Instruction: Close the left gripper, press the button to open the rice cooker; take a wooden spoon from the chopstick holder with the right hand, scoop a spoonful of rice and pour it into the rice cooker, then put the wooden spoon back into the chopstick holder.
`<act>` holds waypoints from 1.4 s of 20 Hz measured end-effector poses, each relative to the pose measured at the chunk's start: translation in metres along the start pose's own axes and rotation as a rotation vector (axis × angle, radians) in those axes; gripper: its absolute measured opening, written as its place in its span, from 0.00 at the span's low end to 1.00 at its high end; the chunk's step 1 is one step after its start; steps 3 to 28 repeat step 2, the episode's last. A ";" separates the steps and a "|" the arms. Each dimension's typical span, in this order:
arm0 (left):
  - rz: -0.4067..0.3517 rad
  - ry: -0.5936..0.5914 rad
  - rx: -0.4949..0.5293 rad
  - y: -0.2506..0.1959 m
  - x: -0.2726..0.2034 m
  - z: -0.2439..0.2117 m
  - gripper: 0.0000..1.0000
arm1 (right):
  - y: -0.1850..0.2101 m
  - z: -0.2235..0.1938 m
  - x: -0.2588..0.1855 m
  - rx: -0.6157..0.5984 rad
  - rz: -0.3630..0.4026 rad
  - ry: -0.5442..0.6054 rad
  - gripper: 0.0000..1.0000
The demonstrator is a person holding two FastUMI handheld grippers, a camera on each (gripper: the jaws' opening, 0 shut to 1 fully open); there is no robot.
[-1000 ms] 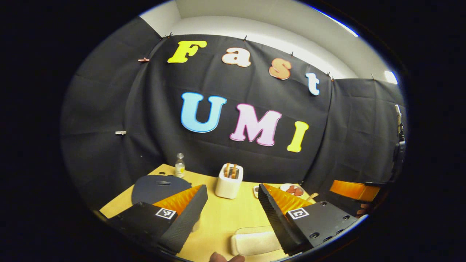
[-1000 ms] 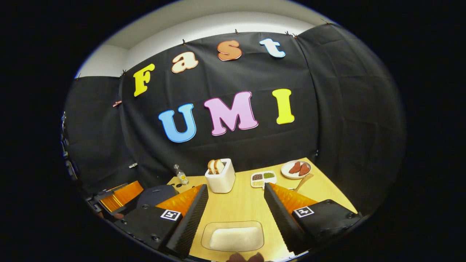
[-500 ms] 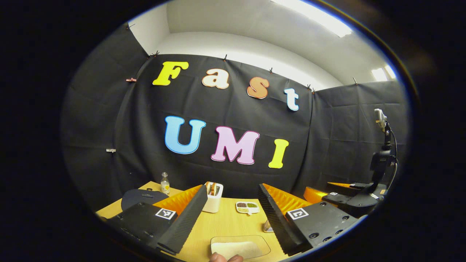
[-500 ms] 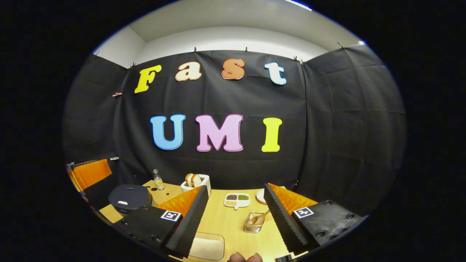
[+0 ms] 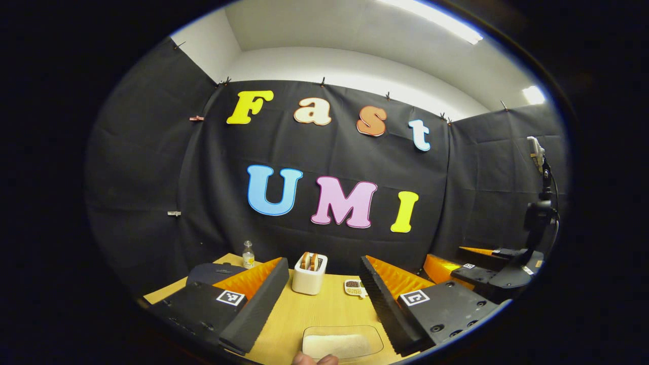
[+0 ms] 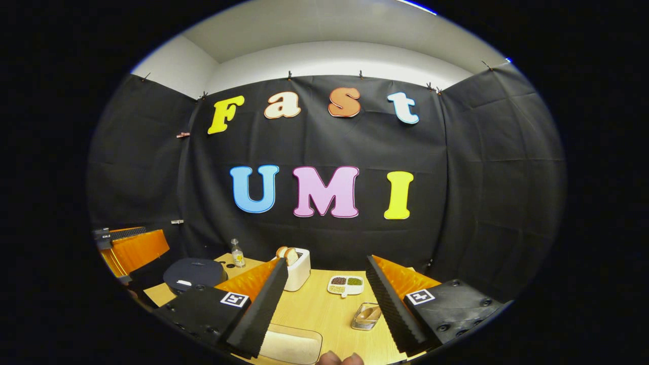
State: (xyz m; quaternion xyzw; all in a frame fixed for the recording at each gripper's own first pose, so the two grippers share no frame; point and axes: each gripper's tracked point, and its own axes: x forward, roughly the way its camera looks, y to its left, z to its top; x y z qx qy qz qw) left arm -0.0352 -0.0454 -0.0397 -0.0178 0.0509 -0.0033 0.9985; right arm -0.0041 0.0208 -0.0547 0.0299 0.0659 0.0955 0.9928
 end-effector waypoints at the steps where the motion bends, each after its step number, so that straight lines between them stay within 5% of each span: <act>1: -0.002 -0.005 0.004 0.002 -0.001 0.002 0.95 | 0.001 0.003 0.001 -0.009 -0.006 -0.005 0.96; 28: -0.003 -0.003 0.001 0.006 0.000 0.001 0.95 | 0.003 0.003 0.001 -0.017 -0.008 -0.001 0.96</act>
